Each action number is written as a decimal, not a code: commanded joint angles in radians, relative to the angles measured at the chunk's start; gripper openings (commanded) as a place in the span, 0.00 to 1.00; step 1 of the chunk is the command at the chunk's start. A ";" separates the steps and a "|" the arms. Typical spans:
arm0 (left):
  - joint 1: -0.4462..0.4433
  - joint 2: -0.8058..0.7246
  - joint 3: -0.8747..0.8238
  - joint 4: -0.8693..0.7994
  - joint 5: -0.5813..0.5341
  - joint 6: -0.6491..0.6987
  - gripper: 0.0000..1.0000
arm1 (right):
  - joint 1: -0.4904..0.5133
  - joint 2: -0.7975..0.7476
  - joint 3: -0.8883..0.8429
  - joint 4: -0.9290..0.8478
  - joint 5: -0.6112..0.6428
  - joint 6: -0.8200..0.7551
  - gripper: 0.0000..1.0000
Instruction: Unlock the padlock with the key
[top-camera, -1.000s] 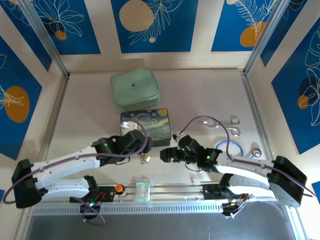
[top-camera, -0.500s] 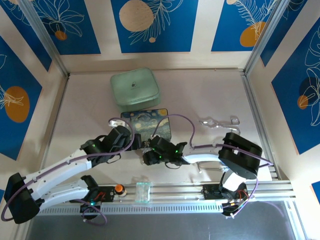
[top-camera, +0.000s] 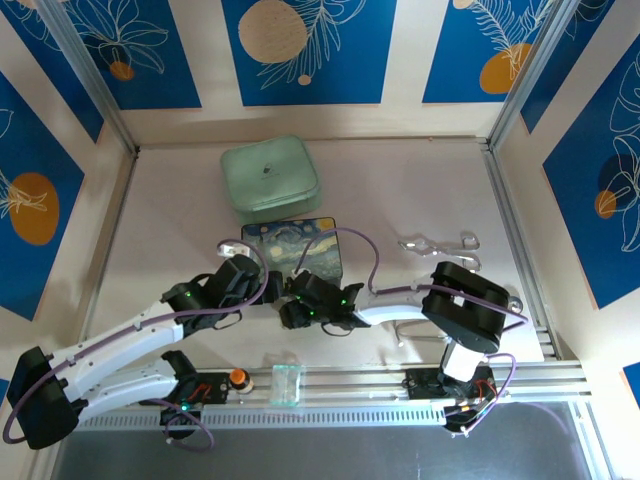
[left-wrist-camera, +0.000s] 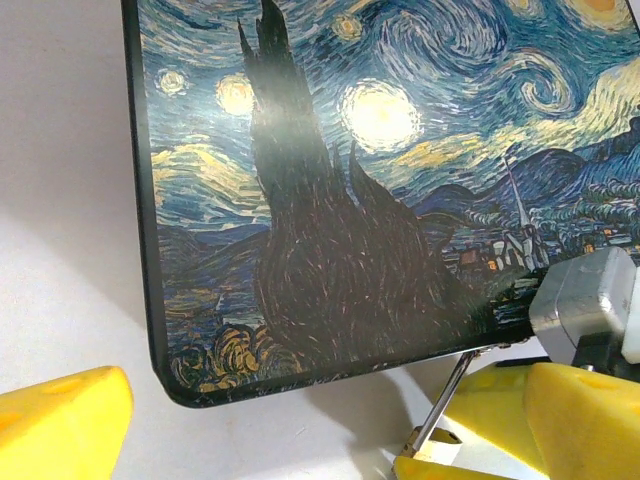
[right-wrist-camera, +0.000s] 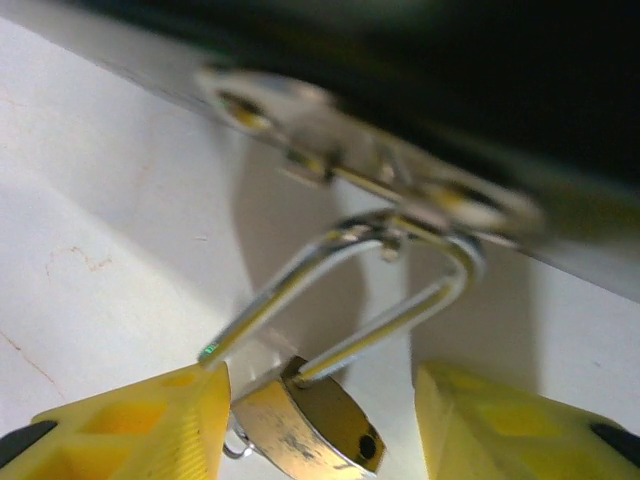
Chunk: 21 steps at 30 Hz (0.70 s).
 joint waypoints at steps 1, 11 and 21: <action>0.010 -0.003 -0.017 0.006 0.003 -0.015 0.99 | 0.013 0.030 0.006 -0.028 -0.020 0.011 0.47; 0.013 -0.023 -0.024 0.003 -0.012 -0.014 0.99 | 0.008 0.004 -0.079 0.031 -0.056 0.072 0.31; 0.014 0.004 0.013 0.035 -0.017 0.188 0.99 | -0.041 -0.030 -0.176 0.156 -0.148 0.146 0.11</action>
